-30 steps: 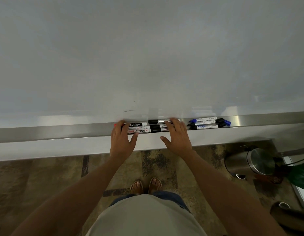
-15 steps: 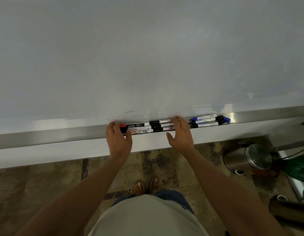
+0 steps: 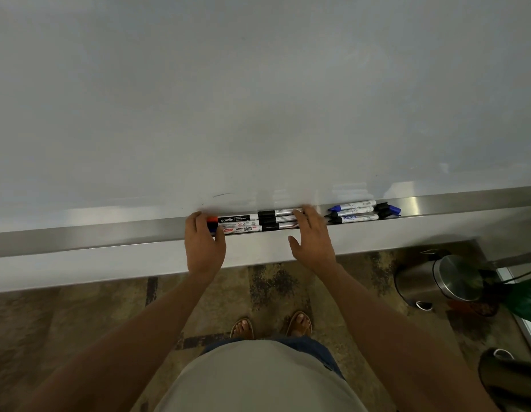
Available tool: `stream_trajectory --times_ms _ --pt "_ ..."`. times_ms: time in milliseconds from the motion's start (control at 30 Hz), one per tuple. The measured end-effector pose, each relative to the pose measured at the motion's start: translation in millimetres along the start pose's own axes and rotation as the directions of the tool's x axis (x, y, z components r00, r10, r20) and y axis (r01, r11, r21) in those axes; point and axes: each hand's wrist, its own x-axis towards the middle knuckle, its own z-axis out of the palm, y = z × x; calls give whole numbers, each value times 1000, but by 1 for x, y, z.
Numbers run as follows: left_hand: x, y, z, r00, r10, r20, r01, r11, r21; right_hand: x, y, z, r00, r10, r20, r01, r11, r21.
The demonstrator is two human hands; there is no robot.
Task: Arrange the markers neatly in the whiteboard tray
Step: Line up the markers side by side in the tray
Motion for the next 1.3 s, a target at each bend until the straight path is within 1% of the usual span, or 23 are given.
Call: stream_trajectory --times_ms 67,167,233,333,467,600,733,833,933,1000,1067,1167,1300 --pt "-2 5 2 1000 13 -20 -10 992 125 -3 3 0 999 -42 -21 42 999 26" --pt "-10 17 12 989 151 3 -148 965 216 -7 9 -5 997 -61 -55 64 997 51" --pt "-15 27 24 972 229 50 -234 948 217 -10 15 -10 995 -53 -87 59 996 72" --pt "-22 45 45 947 297 121 -315 930 189 -14 28 -22 989 -44 -139 56 995 79" --pt "-27 75 77 871 418 257 -471 859 200 -19 61 -44 985 28 -173 -22 999 37" --pt "-24 105 103 844 435 315 -509 834 212 -23 96 -64 974 88 -207 -90 996 -1" --pt "-19 129 124 806 442 392 -541 819 189 -24 129 -81 951 192 -244 -200 980 -10" --pt "-18 145 136 771 450 450 -576 794 194 -20 149 -94 939 218 -266 -234 972 -28" --pt "-18 158 145 737 471 485 -615 765 192 -14 163 -103 950 235 -206 -257 963 -86" --pt "-18 165 151 714 481 509 -640 743 195 -12 170 -105 961 242 -133 -258 959 -115" --pt "-18 171 157 703 481 524 -652 730 205 -10 175 -108 970 222 -97 -235 961 -145" --pt "-18 178 165 718 466 518 -641 732 231 -7 179 -112 980 181 -79 -193 963 -187" --pt "-17 182 174 715 463 524 -662 690 294 -5 188 -114 994 107 -34 -112 965 -239"
